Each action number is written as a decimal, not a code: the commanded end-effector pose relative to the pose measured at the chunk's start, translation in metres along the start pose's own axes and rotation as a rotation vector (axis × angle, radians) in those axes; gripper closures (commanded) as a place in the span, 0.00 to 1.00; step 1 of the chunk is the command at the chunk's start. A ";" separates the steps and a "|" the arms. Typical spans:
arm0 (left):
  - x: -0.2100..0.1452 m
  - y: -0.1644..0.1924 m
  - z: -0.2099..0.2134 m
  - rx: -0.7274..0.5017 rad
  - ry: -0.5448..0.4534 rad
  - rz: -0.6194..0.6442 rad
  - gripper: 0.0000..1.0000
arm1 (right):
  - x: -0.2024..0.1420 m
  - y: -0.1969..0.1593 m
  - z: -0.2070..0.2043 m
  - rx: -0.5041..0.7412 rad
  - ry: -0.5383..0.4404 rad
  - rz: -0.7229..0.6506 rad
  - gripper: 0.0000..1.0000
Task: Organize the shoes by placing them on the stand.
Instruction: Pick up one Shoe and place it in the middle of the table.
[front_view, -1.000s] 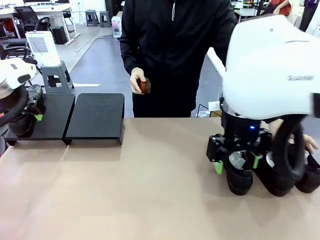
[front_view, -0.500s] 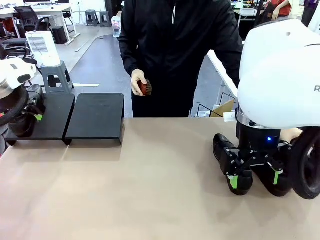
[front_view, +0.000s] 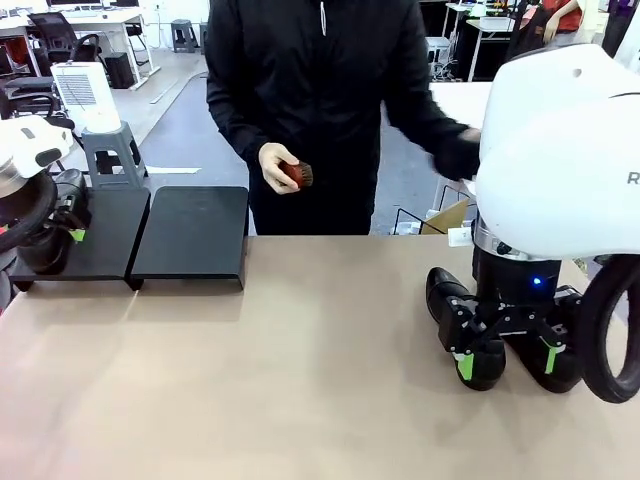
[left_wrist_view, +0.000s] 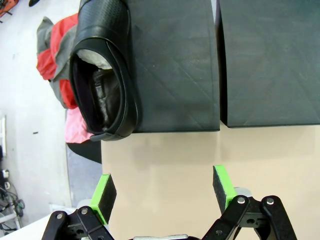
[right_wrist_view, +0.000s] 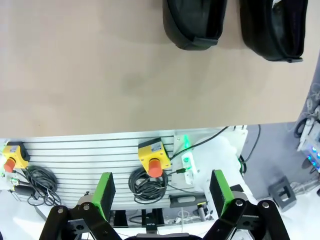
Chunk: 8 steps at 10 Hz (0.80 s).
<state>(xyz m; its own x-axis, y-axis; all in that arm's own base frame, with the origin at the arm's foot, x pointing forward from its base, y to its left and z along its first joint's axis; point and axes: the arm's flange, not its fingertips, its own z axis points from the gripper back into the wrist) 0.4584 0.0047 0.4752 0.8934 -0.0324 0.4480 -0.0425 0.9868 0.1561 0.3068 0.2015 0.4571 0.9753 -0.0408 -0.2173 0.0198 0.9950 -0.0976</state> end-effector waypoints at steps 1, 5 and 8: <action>0.000 -0.001 -0.001 0.015 -0.007 0.009 0.00 | 0.009 0.000 -0.002 0.016 -0.006 -0.045 0.00; 0.000 -0.001 -0.001 0.015 -0.007 0.009 0.00 | 0.052 0.001 -0.005 0.068 -0.064 0.045 0.00; 0.000 -0.001 -0.001 0.015 -0.007 0.009 0.00 | 0.100 0.002 -0.014 0.123 -0.178 0.064 0.00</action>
<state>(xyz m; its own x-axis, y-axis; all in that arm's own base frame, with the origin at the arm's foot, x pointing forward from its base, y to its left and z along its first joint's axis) 0.4583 0.0047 0.4755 0.8932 -0.0324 0.4485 -0.0426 0.9868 0.1561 0.3866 0.1978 0.4275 0.9980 -0.0082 -0.0629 0.0092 0.9998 0.0150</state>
